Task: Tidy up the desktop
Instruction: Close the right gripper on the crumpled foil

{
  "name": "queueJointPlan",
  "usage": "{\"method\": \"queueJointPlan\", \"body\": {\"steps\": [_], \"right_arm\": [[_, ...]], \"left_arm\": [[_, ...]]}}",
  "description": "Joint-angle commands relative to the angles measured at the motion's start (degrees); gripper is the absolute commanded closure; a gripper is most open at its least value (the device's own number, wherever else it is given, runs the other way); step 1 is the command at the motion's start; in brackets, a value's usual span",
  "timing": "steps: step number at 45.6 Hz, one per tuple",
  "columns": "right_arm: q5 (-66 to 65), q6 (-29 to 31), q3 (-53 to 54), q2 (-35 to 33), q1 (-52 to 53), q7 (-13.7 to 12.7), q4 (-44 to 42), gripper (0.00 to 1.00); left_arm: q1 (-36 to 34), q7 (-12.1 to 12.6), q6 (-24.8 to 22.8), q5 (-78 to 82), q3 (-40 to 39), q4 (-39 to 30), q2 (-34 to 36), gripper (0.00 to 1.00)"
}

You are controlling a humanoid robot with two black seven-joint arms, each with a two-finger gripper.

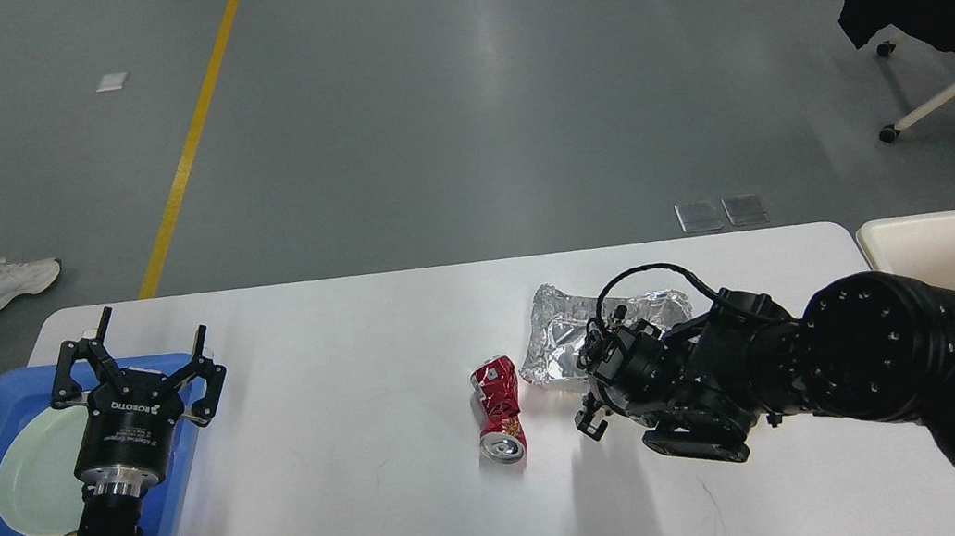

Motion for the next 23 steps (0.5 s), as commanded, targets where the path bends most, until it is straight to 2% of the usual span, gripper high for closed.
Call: {"method": "queueJointPlan", "body": {"steps": [1,4,15,23], "right_arm": [[0.1,0.0,-0.3,0.2,-0.1,0.0,0.0,0.57],[0.1,0.1,-0.4,0.2,-0.1,-0.1,0.1,0.64],[0.1,0.1,-0.4,0.3,-0.3,-0.1,0.3,0.67],[0.1,0.7,-0.5,0.5,-0.4,-0.3,0.7,0.92]], "left_arm": [[0.0,0.0,0.1,0.0,0.0,0.0,0.0,0.04],[0.0,0.0,0.1,0.0,0.0,0.0,0.0,0.04],[0.0,0.0,0.1,0.0,0.0,0.0,0.0,0.04],[0.0,0.0,0.1,0.0,0.0,0.0,0.1,0.04]]}}
